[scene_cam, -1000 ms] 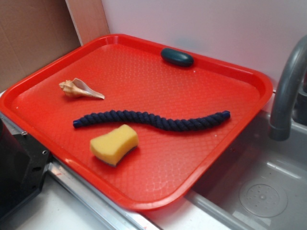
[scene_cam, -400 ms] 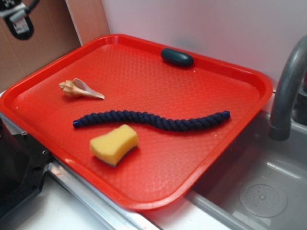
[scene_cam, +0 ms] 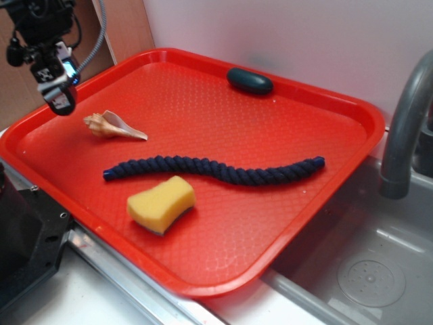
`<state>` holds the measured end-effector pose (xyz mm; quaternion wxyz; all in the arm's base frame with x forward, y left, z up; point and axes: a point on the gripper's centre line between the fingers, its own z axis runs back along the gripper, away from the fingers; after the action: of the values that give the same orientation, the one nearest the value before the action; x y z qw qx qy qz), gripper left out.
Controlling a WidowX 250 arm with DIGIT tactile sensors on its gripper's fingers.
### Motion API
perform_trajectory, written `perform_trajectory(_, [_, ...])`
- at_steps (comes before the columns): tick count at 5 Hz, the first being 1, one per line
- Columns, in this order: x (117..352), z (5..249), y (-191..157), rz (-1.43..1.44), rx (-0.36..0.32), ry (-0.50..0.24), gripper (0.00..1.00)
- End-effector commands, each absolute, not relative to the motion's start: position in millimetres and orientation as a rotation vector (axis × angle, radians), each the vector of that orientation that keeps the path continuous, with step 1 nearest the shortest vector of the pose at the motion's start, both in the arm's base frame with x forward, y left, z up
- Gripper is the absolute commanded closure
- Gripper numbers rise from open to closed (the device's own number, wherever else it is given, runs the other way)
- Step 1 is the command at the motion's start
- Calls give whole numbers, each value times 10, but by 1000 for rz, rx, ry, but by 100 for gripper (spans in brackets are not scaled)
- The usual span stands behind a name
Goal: Grab the shell.
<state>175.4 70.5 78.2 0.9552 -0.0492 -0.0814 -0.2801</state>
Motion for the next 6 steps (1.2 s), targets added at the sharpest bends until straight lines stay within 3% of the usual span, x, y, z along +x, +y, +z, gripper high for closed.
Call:
perform_trajectory(1, [2062, 341, 503, -676, -75, -148, 0])
perform_trajectory(2, [2066, 199, 445, -670, -52, -95, 6])
perform_trajectory(3, [2019, 301, 385, -665, 0, -97, 100])
perform_trajectory(4, [2024, 801, 276, -591, 45, -153, 100])
perform_trajectory(5, [1935, 1320, 222, -354, 20, -256, 100])
perform_trajectory(6, [1862, 1818, 264, -140, 48, -228, 100])
